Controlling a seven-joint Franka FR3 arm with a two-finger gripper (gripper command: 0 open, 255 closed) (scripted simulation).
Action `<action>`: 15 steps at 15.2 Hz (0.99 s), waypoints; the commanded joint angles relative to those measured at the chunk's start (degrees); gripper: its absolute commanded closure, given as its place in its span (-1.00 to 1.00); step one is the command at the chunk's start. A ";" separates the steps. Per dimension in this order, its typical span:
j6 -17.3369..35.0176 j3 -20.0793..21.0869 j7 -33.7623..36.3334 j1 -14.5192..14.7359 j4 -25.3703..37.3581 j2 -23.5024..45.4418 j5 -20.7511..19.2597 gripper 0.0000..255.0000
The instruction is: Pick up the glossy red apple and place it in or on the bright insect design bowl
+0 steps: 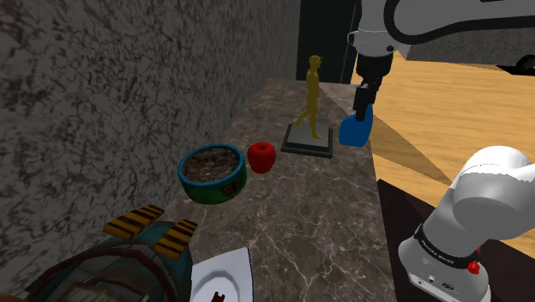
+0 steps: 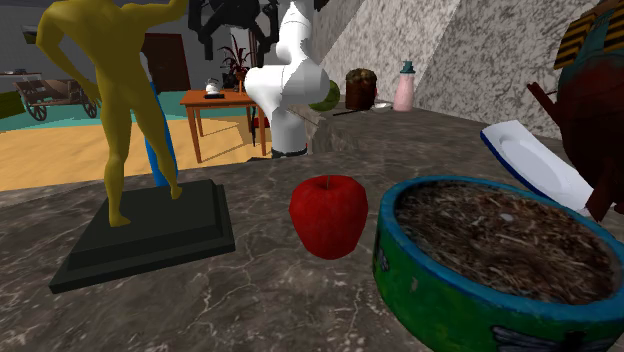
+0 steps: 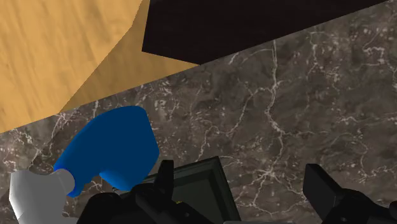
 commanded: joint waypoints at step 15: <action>24.49 8.35 15.81 2.76 3.25 17.99 9.50 -1.00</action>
